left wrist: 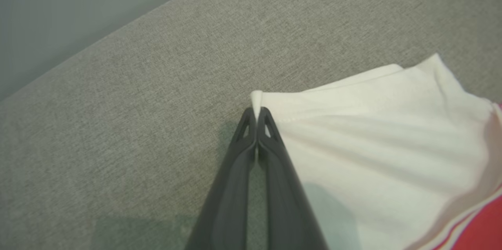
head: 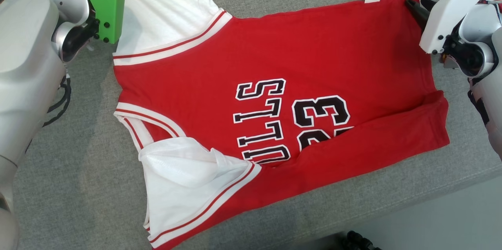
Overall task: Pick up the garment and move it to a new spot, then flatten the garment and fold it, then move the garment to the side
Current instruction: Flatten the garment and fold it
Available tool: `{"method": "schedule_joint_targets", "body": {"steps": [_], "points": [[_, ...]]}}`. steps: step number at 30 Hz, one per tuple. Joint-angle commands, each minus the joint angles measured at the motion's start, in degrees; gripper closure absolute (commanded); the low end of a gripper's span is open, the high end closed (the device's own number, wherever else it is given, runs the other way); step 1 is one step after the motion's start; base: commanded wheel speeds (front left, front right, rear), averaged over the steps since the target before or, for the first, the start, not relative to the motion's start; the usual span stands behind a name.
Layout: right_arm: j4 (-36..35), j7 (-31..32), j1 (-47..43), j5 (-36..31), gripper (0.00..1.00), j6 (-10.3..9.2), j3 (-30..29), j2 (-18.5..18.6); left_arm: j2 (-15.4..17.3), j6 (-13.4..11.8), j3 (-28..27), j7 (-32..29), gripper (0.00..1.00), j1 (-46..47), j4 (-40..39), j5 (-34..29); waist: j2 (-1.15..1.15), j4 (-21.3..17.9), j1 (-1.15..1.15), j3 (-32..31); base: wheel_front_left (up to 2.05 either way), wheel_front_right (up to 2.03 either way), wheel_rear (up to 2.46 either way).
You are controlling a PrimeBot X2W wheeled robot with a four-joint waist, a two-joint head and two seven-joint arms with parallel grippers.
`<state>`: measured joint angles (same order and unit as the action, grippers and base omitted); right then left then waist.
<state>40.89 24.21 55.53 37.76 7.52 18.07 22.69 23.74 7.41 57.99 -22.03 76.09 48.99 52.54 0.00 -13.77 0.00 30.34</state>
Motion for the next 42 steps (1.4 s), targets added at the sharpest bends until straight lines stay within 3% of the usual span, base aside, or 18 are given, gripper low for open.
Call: {"method": "schedule_joint_targets", "body": {"steps": [1,8,9,10,11,19,31,42], "points": [[0.63,0.54,1.17,-0.22,0.48,-0.07,-0.21,0.08,0.34,0.11,0.58,0.26,1.0,1.15,0.26,0.28,0.0,0.11,0.0,0.21,0.0,0.0,0.0],[2.93,1.63,3.51,-1.01,0.62,-0.07,-0.4,-0.36,-0.03,0.11,2.61,0.88,1.0,2.34,0.53,2.0,0.0,0.83,0.0,0.85,0.0,0.0,0.0],[3.23,1.57,3.74,-1.1,0.76,-0.07,-0.43,-0.46,-0.07,0.11,2.9,0.96,1.0,2.47,0.56,2.12,0.0,0.97,0.0,0.95,0.0,0.0,0.0],[3.51,1.48,3.91,-1.3,0.98,-0.07,-0.37,-0.5,-0.12,0.11,3.19,1.09,1.0,2.63,0.58,2.31,0.0,1.12,0.0,1.06,0.0,0.0,0.0],[3.83,1.3,4.11,-1.44,1.0,-0.07,-0.32,-0.51,-0.12,0.11,3.49,1.2,1.0,2.81,0.59,2.6,0.0,1.28,0.0,1.17,0.0,0.0,0.0],[3.5,-2.09,5.9,-1.72,1.0,-0.07,-0.45,-0.61,1.02,0.0,5.68,5.61,1.0,4.92,-0.29,2.13,0.0,2.01,0.0,1.73,0.0,0.0,0.0],[1.67,-9.56,6.6,2.2,1.0,-0.07,-1.82,2.47,2.32,0.0,9.32,18.5,1.0,8.22,-4.48,2.98,0.0,5.11,0.0,0.44,0.0,0.0,0.0],[-7.32,-8.37,-5.5,8.89,1.0,-0.07,-2.31,9.49,10.66,-0.01,11.64,27.71,1.0,-0.76,-18.32,5.95,0.0,7.9,0.0,-5.42,0.0,0.0,0.0]]}}
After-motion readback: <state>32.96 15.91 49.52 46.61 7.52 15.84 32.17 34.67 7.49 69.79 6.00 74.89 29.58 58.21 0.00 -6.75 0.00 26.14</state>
